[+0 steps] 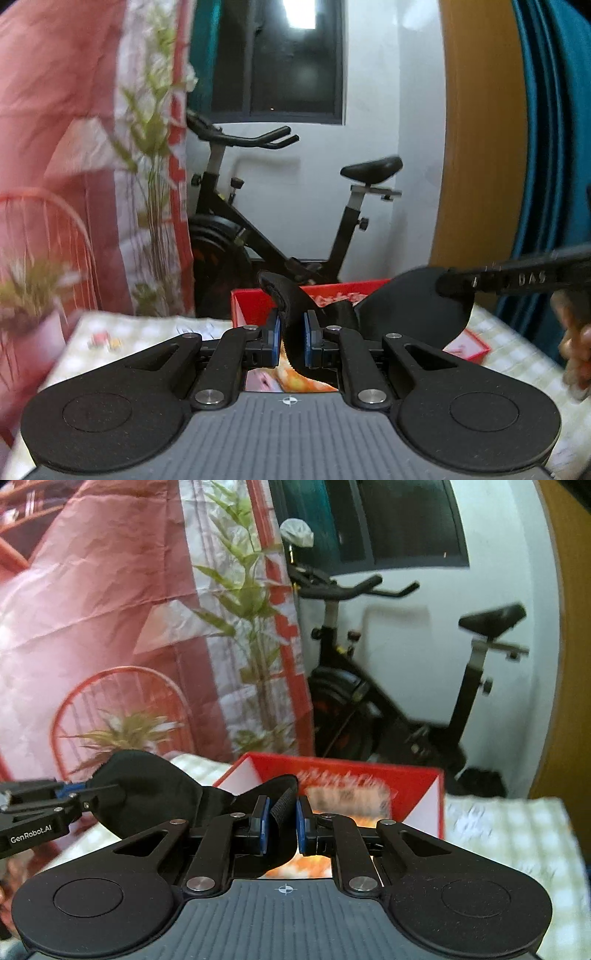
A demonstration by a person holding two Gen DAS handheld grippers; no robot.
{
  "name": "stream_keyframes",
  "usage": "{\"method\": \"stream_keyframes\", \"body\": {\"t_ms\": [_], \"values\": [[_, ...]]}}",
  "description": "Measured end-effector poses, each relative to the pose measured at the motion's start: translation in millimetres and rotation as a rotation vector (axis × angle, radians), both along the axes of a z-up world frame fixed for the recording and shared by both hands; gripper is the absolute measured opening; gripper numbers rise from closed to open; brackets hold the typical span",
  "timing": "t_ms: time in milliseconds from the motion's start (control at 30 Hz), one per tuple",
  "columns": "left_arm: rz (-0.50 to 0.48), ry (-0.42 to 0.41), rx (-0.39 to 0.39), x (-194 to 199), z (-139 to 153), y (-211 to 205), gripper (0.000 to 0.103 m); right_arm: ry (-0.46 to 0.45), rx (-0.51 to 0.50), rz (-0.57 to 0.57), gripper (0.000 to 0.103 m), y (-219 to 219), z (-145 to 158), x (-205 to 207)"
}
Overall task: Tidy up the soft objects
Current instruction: 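Lift the black eye mask with both grippers and carry it over the box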
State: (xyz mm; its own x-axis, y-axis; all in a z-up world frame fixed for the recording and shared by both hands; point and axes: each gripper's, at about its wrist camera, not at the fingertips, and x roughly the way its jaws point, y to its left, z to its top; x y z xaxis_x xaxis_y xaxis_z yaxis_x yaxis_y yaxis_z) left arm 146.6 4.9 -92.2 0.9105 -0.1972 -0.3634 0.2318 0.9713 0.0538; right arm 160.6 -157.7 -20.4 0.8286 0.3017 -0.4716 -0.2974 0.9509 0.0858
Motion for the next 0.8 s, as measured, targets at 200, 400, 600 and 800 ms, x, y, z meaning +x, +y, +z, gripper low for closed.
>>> {"method": "stream_keyframes", "body": {"t_ms": [200, 400, 600, 800], "values": [[-0.02, 0.117, 0.027, 49, -6, -21, 0.013, 0.037, -0.049, -0.056, 0.013, 7, -22, 39], [-0.023, 0.314, 0.008, 90, -34, -29, 0.013, 0.162, -0.039, -0.077, 0.013, 3, -60, 62], [-0.032, 0.398, 0.032, 106, -58, -29, 0.013, 0.253, -0.019, -0.104, 0.013, -5, -93, 69], [-0.042, 0.41, 0.038, 110, -63, -30, 0.013, 0.269, -0.017, -0.117, 0.014, -10, -101, 68]]}}
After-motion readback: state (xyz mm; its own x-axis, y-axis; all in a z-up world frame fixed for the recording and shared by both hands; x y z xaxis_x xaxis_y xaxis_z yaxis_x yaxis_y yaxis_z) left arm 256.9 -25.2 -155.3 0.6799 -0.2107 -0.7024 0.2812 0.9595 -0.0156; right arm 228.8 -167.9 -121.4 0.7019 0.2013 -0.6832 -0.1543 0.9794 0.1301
